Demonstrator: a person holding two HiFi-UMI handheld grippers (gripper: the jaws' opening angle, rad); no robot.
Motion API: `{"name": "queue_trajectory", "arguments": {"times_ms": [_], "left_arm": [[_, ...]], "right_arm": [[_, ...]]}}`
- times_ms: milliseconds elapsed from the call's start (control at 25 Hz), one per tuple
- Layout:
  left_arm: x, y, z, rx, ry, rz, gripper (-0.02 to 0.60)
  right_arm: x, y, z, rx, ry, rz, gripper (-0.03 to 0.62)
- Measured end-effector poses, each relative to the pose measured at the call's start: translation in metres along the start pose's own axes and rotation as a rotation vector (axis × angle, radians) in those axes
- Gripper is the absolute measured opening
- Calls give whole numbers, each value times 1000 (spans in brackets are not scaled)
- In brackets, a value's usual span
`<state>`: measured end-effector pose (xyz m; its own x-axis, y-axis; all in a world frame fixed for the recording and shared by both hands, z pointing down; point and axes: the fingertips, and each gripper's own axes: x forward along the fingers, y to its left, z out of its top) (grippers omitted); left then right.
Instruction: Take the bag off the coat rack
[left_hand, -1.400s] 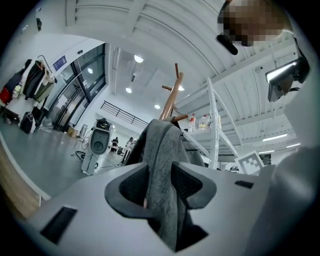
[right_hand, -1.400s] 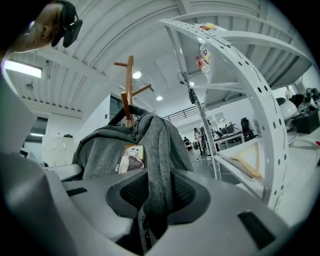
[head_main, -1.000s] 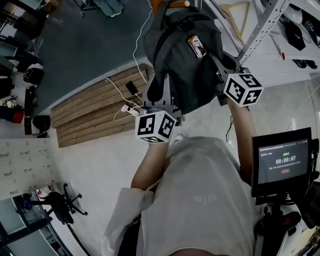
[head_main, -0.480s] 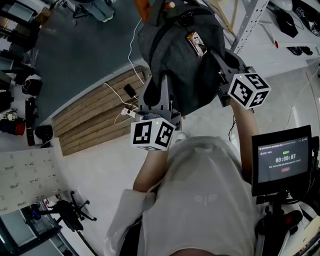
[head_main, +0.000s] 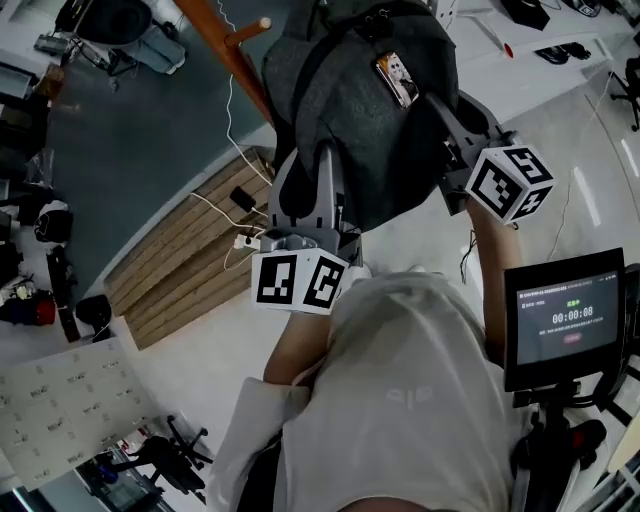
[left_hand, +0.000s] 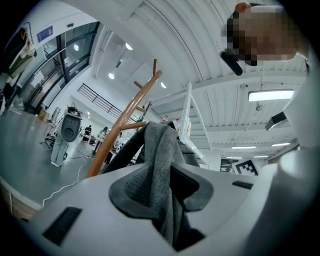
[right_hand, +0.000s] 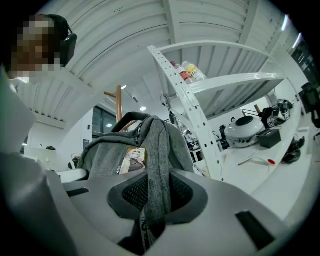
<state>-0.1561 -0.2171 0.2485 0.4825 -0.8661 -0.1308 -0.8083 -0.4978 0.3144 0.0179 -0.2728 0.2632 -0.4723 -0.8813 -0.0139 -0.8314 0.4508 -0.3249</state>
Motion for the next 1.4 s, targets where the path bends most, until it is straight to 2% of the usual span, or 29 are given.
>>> {"name": "queue_trajectory", "arguments": {"times_ms": [200,440,680,1080,1280,1400], "left_arm": [[25,-33,-16,-9,45,-149,97],[28,-105,-26,-55,100,-296,97],[56,-151,-72,-84,184,-467,97],[72,-216,-128,-138,302,-669,97],[59,-251,-145,-153,360,-762,97],[52,-267,-149,-156,383,-791,97]], "right_arm": [[-44,-33,10,9,-60,-139,74],[-129,-53,36,-4,-99,-293,74],[-193,-97,23,16,-146,-478,74],[-279,-134,7,37,-190,-698,74],[-328,-131,-2,58,-216,-799,74],[-349,-127,-3,71,-225,-835,74]]}}
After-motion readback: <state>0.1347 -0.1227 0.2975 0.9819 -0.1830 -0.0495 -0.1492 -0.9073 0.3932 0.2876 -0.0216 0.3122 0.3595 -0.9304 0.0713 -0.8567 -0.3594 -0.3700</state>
